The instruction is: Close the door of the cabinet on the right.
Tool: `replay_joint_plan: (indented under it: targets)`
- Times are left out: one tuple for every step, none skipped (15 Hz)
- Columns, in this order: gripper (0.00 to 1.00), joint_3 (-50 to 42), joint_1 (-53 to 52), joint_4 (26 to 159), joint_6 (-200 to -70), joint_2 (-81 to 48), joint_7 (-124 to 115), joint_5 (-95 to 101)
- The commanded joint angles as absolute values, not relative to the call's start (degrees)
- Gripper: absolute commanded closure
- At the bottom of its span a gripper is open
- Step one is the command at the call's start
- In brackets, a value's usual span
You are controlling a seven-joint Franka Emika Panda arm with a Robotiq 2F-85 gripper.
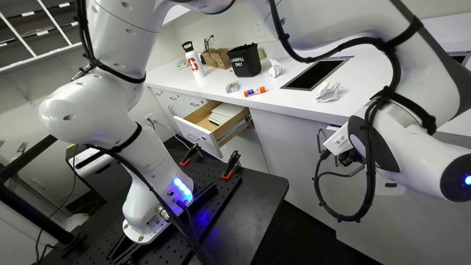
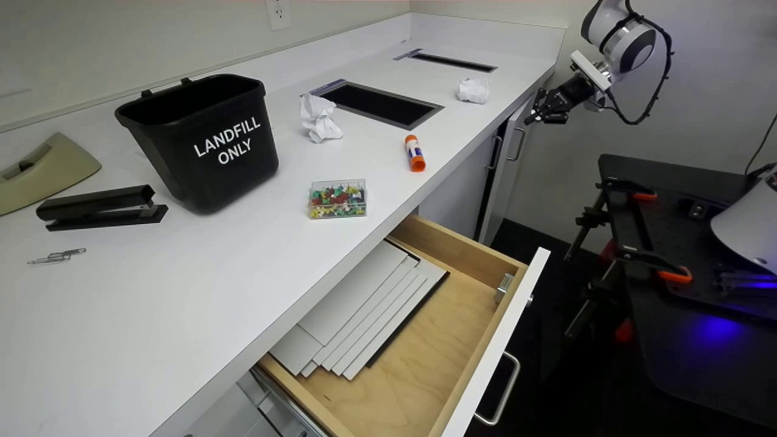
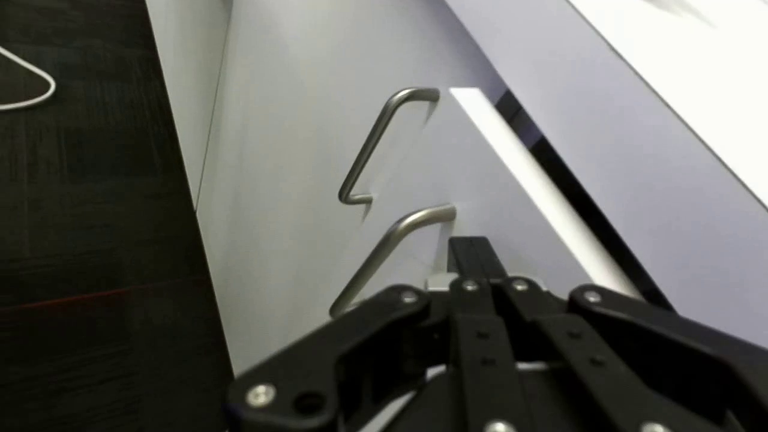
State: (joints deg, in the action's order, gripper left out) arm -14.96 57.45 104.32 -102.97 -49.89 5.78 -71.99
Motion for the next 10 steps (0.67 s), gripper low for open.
replay_joint_plan:
  targets:
    - [1.00, -20.5, 54.1, 116.7, -107.1, -39.3, 14.6, -68.7]
    - [1.00, -21.9, 53.4, 119.0, -108.3, -36.9, 17.6, -67.8]
    - [1.00, -23.1, 53.0, 121.2, -109.2, -34.4, 20.6, -66.9]
    - [1.00, -24.2, 52.5, 123.7, -110.4, -31.5, 23.2, -65.8]
    - [1.00, -25.0, 52.1, 126.1, -111.6, -28.5, 25.7, -64.8]
    - [1.00, -26.7, 50.7, 128.4, -112.4, -25.7, 28.4, -64.3]
    - [1.00, -27.5, 50.2, 130.6, -113.4, -22.8, 30.7, -63.8]
    - [1.00, -27.0, 50.7, 132.4, -114.9, -19.8, 31.9, -62.4]
    - [1.00, -27.4, 50.1, 134.3, -116.4, -17.0, 33.2, -61.8]
    - [1.00, -27.4, 49.8, 135.8, -117.8, -14.7, 33.8, -61.2]
